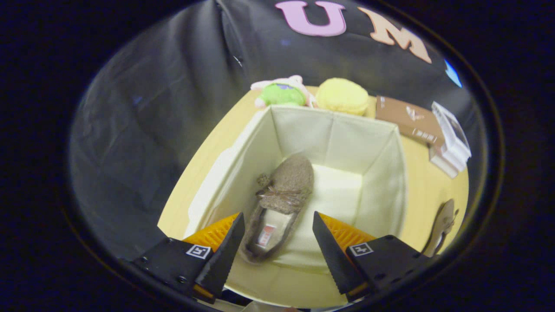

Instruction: Open the storage box then place both shoes into the box .Put the left shoe in first, then the right shoe, with the right side of both shoes facing outward in a uniform manner.

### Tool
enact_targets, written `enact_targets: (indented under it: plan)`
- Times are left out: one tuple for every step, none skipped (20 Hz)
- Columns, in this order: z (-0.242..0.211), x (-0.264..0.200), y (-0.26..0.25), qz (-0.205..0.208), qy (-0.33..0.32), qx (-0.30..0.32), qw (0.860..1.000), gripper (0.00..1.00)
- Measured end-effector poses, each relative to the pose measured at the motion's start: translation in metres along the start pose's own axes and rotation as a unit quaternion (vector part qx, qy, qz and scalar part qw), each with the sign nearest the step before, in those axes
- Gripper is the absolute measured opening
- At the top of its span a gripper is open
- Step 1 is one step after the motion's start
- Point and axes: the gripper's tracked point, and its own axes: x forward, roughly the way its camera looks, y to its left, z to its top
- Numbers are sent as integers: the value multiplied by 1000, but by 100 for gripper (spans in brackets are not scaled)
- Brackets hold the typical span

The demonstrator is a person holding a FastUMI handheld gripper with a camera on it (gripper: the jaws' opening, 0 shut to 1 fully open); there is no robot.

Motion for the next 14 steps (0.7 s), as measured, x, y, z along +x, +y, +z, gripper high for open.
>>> enact_targets:
  plan:
    - [2, -10, -3, 1, -12, -11, 1000, 99]
    - [3, -20, -7, 3, -22, -17, 1000, 99]
    - [7, -28, -14, 5, -37, -20, 999, 99]
    - [9, -37, -24, 0, -47, -22, 999, 99]
    - [9, -46, -35, -5, -55, -21, 998, 99]
    - [10, -55, -47, -9, -60, -18, 998, 99]
    - [9, -62, -62, -13, -65, -13, 998, 99]
    - [10, -69, -78, -20, -71, -8, 997, 99]
    - [8, -76, -97, -31, -75, -6, 997, 99]
    - [7, -84, -117, -42, -79, -5, 996, 99]
    - [4, -90, -137, -54, -82, -2, 995, 99]
    - [0, -96, -158, -66, -81, 2, 995, 99]
    - [-5, -101, -179, -79, -82, 9, 993, 99]
    - [-9, -106, -200, -92, -82, 16, 992, 99]
